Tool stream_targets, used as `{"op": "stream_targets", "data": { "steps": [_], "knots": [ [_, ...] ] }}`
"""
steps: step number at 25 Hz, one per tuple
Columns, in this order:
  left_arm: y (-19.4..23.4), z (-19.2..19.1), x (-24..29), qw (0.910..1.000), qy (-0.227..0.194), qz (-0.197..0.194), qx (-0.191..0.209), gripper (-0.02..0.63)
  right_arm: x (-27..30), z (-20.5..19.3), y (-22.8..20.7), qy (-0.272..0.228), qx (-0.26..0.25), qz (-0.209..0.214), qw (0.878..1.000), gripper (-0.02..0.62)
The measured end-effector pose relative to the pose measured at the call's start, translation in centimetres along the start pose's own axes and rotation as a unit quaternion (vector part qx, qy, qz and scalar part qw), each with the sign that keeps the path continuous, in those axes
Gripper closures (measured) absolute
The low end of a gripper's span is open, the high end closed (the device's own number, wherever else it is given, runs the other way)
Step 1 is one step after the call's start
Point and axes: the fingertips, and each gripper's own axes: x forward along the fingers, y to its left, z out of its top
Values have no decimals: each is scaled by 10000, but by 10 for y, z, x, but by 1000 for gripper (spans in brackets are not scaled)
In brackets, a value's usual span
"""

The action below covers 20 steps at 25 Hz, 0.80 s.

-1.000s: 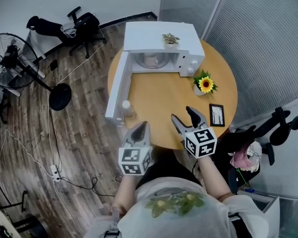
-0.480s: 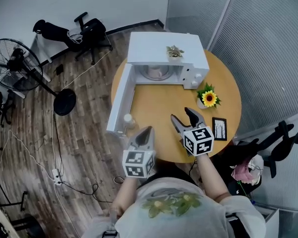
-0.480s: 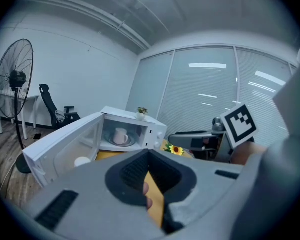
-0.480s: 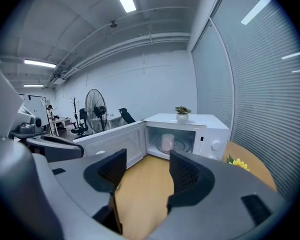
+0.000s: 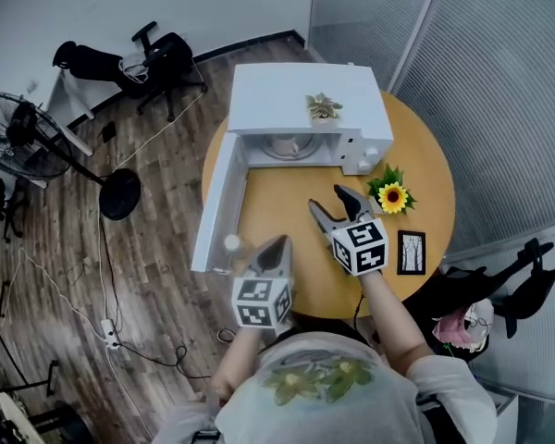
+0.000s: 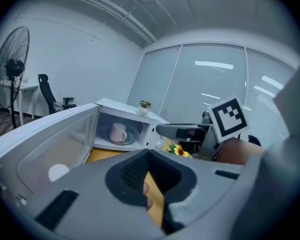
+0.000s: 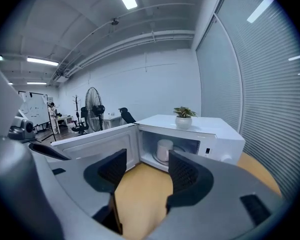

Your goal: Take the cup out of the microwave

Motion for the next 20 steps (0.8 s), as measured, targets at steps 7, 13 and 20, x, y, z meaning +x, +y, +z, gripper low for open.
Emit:
{"op": "stream_targets", "data": {
  "steps": [7,13,20],
  "knots": [
    [7,0,32,9998,185,-60,-32,601,52,3,-17,86,57,166,9998,322],
    [12,-2,56,9993,341,-92,-88,603,105,1,-37,162,97,198,9996,322],
    [21,-1,74,9990,413,-80,-121,603,161,-11,-54,289,277,184,9990,322]
  ]
}}
